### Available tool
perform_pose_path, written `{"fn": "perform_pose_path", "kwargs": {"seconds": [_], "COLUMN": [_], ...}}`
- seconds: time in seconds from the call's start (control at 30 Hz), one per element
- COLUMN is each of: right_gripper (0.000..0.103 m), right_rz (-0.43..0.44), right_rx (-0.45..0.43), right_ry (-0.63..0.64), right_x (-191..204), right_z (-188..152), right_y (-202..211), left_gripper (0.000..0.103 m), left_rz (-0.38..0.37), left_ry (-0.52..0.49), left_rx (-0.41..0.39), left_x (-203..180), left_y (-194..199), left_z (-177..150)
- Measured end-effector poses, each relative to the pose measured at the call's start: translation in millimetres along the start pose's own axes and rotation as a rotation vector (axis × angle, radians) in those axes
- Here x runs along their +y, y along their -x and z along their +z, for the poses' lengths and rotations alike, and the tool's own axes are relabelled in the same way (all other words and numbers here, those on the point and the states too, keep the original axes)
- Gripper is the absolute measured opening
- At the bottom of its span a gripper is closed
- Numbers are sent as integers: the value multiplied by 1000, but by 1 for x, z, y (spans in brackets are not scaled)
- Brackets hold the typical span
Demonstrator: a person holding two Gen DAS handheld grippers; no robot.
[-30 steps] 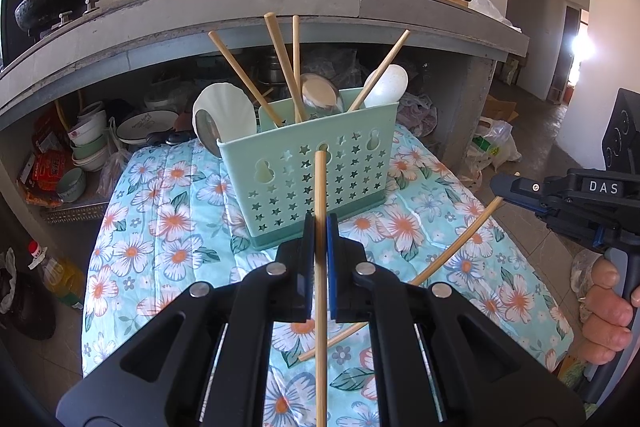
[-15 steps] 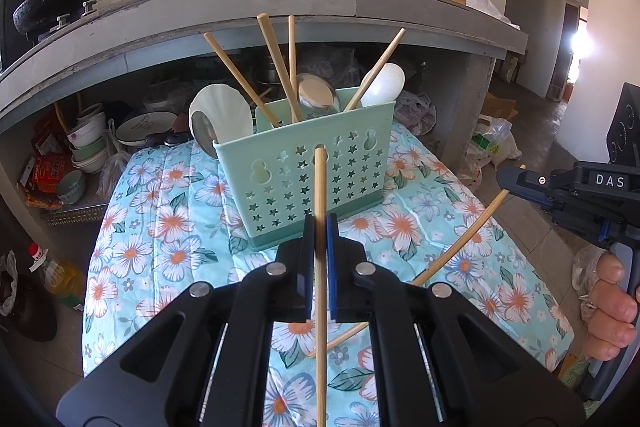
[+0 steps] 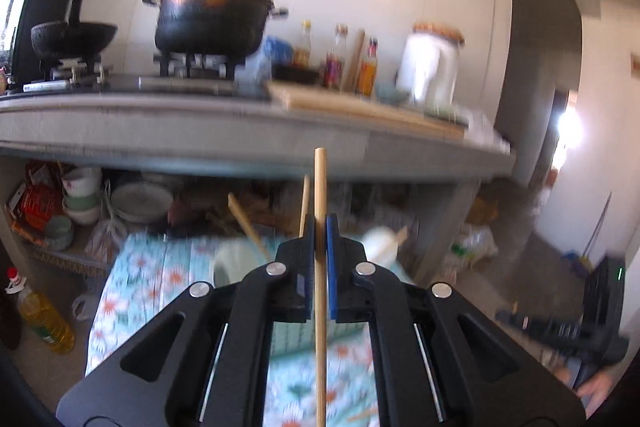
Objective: Organize utensils
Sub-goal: 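Lower the chopstick into the green holder with the left tool and open it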
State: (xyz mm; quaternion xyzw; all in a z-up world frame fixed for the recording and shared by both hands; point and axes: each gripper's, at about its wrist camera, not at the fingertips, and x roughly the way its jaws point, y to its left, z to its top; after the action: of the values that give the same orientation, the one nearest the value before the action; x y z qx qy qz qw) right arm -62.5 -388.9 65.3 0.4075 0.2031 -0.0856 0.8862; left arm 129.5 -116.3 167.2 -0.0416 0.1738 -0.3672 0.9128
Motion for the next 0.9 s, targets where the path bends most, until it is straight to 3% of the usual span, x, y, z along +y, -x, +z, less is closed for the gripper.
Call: {"fn": "perform_pose_path", "kwargs": {"seconds": [0.2,0.37,0.57,0.9], "right_gripper": [6,6,6,6], "right_rz": [-8,-12,-22,-23], "right_rx": [-10,-3,1,9], "right_ry": [8,10,4,-20], "right_x": [3,2,-4,-16], "right_z": [4,6,9,13], "right_y": [1,-2,-7,-11], "left_gripper": [4,4,4,4], "left_rz": [-5,59,144,235], "left_ry": [90,137,115,-22], "left_rx": [-199,-292,-294,-242], "left_x": [3,2,1,-11], "left_y": [-26,-70,-116,-145], "left_z": [47,56,46,5]}}
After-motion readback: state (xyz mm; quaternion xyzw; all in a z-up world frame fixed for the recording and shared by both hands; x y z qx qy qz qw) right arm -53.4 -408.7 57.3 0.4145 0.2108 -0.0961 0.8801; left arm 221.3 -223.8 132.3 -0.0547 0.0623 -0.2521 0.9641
